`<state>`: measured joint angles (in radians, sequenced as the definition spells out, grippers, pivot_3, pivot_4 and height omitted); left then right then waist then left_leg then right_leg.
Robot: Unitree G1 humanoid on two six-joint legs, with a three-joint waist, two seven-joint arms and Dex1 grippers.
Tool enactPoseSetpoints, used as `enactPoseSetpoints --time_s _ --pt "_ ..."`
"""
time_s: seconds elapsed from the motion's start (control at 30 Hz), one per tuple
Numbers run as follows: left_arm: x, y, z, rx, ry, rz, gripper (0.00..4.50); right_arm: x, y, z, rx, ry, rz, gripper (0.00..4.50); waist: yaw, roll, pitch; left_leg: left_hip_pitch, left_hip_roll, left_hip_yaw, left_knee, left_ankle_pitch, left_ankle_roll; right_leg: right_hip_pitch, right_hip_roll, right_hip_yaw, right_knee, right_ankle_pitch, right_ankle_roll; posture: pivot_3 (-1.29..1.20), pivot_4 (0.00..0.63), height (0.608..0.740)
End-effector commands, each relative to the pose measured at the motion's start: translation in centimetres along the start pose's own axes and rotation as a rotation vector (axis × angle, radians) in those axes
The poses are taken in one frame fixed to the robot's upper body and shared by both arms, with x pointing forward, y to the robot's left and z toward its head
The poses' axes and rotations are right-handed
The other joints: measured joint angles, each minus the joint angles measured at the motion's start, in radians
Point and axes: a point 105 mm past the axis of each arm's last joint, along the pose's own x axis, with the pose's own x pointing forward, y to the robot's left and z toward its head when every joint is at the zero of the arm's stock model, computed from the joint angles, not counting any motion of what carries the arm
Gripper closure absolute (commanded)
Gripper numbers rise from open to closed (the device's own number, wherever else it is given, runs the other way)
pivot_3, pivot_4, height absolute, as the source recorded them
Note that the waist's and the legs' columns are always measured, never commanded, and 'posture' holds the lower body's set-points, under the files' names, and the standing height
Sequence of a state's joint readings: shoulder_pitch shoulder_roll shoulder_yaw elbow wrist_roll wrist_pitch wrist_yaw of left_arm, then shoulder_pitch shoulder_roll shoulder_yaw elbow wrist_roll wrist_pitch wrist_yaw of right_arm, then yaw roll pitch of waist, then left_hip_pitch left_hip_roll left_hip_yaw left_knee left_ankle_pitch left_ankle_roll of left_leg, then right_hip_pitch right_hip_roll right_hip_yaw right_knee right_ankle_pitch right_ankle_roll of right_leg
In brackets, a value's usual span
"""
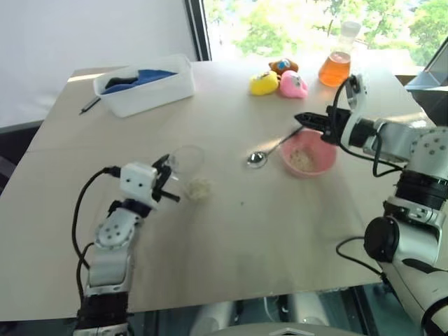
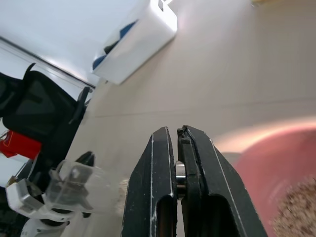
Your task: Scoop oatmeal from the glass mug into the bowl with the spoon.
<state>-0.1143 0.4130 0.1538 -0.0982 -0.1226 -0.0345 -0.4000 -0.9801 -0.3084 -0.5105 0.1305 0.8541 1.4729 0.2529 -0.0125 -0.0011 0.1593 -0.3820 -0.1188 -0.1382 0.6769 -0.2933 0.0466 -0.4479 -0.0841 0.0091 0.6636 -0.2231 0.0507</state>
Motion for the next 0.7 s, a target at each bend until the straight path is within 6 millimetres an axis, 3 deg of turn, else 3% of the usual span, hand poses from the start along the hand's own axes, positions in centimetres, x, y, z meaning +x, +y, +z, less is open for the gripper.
enactPoseSetpoints --time_s 0.03,0.27,0.5,0.7 --pt "2.2 -0.7 2.2 0.055 -0.041 -0.090 4.40 -0.1 3.7 2.7 -0.092 -0.073 0.107 4.50 -0.001 0.000 0.000 0.000 0.000 0.000 0.001 0.000 0.000 0.000 0.000 0.000 0.000 0.000 0.000 0.00 0.150 0.740" --pt "5.6 -2.5 3.4 0.098 -0.052 -0.250 4.40 0.4 7.8 4.4 -0.162 -0.096 0.211 4.50 -0.007 0.000 0.000 -0.001 0.000 0.000 0.001 0.000 0.000 -0.001 0.001 0.001 -0.001 0.000 0.000 0.00 0.150 0.740" --pt "6.1 -2.6 2.5 0.124 -0.029 -0.298 4.40 0.1 8.5 5.2 -0.220 -0.111 0.209 4.50 -0.008 0.000 0.000 -0.002 0.000 0.000 0.004 0.000 0.000 -0.001 0.001 0.001 0.000 0.000 0.000 0.00 0.150 0.740" --pt "6.4 -3.1 2.6 0.107 -0.007 -0.347 4.40 0.5 10.1 3.3 -0.314 -0.039 0.250 4.50 -0.008 0.000 0.000 -0.002 0.000 0.000 0.005 0.000 0.000 -0.001 0.002 0.001 0.001 0.001 0.000 0.00 0.150 0.740"
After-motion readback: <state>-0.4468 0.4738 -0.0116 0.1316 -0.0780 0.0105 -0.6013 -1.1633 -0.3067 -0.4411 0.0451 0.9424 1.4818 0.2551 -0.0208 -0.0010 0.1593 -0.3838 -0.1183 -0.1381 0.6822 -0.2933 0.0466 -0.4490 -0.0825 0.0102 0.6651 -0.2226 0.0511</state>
